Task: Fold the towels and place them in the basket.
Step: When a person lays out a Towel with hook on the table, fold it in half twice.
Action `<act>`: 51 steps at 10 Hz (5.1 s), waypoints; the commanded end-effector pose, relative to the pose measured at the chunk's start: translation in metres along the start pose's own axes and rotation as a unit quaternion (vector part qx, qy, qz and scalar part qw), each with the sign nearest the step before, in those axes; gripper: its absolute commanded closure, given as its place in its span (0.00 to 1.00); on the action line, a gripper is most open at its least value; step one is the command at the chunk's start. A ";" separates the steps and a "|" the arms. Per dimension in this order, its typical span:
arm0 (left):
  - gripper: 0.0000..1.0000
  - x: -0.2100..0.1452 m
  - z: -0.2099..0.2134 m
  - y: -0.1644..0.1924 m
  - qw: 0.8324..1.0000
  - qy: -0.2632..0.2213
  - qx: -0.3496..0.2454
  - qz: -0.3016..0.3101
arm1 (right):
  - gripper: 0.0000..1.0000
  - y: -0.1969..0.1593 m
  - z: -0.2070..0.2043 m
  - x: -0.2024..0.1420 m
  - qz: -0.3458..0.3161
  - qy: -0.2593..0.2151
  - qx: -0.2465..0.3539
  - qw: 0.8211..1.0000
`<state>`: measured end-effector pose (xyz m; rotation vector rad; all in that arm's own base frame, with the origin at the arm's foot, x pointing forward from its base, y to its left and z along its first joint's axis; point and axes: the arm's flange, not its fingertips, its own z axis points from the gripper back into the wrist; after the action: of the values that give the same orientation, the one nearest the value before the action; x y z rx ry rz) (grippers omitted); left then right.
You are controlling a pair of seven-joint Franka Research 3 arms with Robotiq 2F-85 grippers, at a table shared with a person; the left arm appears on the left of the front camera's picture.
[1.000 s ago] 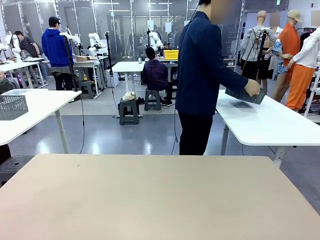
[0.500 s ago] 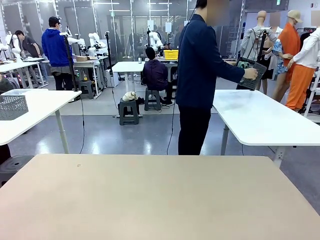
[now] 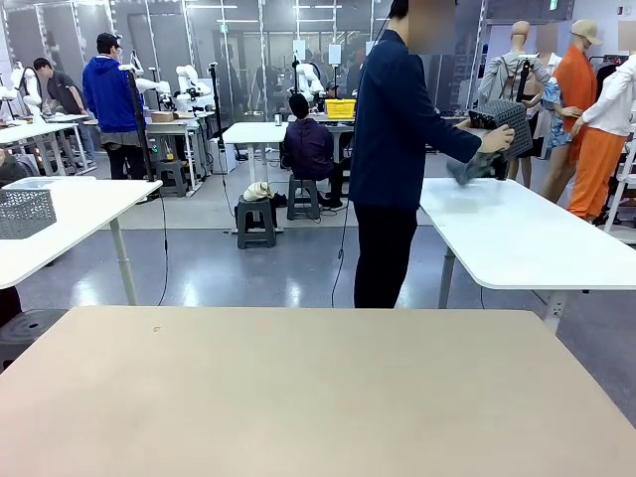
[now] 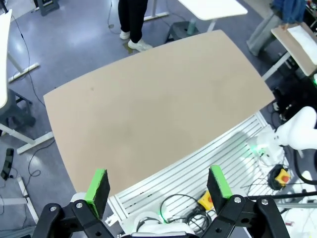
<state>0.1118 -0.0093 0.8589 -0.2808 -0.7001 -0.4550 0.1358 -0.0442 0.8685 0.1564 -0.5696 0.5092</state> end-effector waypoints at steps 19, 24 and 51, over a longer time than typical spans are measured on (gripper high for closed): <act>0.00 0.000 0.000 0.000 1.000 0.000 0.000 0.000 | 0.00 0.000 0.000 0.000 0.000 0.000 0.000 1.000; 0.00 0.000 0.000 0.000 1.000 0.000 0.000 0.000 | 0.00 0.000 0.000 0.000 0.000 0.000 0.000 1.000; 0.00 0.003 -0.026 0.010 0.994 0.101 0.034 0.038 | 0.00 0.000 0.000 0.000 0.000 0.000 0.000 1.000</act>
<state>0.1348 -0.0117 0.8413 -0.1922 -0.5026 -0.3740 0.1373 -0.0444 0.8681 0.1565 -0.5668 0.5055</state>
